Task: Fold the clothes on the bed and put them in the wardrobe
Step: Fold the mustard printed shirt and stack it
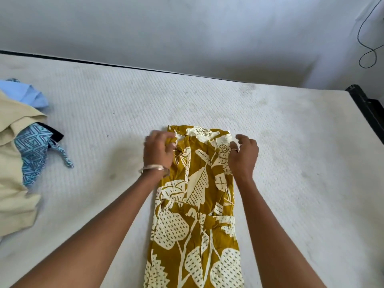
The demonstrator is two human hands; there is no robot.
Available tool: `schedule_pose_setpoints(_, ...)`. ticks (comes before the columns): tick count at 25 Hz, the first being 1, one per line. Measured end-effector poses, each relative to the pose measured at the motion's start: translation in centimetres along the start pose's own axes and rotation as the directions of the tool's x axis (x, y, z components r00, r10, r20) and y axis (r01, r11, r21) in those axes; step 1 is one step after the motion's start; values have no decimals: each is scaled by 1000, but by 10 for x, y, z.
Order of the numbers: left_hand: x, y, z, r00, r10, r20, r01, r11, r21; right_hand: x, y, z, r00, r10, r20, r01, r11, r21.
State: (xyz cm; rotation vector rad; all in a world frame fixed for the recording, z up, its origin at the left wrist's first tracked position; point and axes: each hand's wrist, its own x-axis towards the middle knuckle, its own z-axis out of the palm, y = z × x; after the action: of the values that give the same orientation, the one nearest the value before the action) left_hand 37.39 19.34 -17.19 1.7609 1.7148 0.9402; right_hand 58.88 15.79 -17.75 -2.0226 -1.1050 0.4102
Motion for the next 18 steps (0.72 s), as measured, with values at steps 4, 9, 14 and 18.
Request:
schedule_pose_setpoints(4,39,-3,4,881,-445,158,429,894,128,24,5,6,926,235,295,-203,970,-137)
schedule_pose_setpoints(9,50,12,-4,798,-481,363,574,790,-216,34,-12,-15,865,312,392,-437,852,287)
schedule_pose_setpoints(14,13,1,-40,914,-184,361,295,913,-282,-12,12,-54,929,-7,370,-126,934,335)
schedule_pose_setpoints(18,-19,-39,-56,919,84,386,-140,983,121,-54,33,-68,953,-36,300,-9,989,148)
